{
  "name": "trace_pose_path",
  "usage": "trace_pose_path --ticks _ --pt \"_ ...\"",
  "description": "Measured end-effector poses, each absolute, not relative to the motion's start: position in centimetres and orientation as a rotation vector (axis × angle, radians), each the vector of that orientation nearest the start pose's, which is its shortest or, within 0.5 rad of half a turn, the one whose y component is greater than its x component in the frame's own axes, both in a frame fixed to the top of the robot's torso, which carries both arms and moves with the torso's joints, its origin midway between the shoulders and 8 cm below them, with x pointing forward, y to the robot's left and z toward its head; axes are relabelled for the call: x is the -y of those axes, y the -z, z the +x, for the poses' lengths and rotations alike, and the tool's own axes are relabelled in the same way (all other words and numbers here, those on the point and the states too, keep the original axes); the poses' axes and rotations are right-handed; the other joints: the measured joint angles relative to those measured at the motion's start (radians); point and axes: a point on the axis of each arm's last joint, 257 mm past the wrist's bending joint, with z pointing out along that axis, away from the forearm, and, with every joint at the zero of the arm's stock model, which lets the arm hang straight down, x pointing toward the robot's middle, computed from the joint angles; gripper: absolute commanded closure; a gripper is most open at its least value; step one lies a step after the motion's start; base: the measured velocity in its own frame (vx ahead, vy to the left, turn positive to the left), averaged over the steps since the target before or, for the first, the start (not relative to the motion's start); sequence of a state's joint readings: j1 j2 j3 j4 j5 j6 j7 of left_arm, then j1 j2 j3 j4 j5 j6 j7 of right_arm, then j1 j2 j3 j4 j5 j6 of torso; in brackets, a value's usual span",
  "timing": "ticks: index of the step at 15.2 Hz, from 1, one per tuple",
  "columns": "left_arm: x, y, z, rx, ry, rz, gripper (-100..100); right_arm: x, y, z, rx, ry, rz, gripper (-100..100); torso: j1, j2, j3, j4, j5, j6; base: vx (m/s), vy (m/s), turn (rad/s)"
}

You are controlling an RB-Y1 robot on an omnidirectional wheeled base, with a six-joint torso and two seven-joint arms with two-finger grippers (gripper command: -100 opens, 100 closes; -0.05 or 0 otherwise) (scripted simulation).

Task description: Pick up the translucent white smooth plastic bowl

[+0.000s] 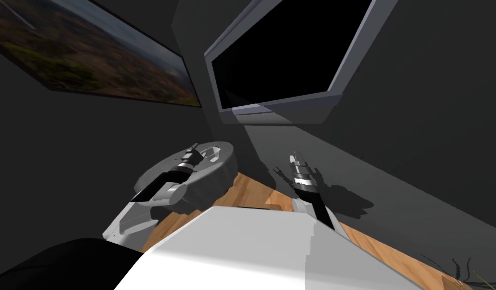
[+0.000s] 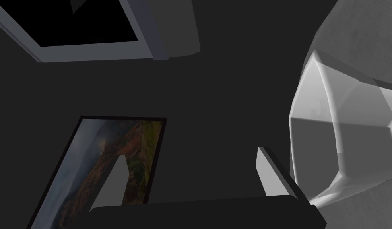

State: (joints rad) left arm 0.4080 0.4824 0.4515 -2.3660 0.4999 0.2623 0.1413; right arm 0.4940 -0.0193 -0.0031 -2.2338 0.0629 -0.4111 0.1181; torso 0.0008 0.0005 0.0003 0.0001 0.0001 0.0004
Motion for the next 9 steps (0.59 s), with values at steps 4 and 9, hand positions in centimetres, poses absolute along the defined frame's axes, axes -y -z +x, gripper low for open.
trace_pose_path --ticks 4,9 --pt "-42.7 -1.2 40.1 -1.003 1.165 -1.098 -100 27.7 1.3 36.8 -0.783 -1.121 0.656 0 0.000 0.000 0.000 0.000 0.000 0.000 -0.004 0.004 -0.087" --pt "-43.9 -0.4 40.1 -1.035 1.134 -1.169 -100 27.7 1.3 36.8 -0.783 -1.121 0.656 0 0.000 0.000 0.000 0.000 0.000 -0.001 -0.003 0.004 -0.090"
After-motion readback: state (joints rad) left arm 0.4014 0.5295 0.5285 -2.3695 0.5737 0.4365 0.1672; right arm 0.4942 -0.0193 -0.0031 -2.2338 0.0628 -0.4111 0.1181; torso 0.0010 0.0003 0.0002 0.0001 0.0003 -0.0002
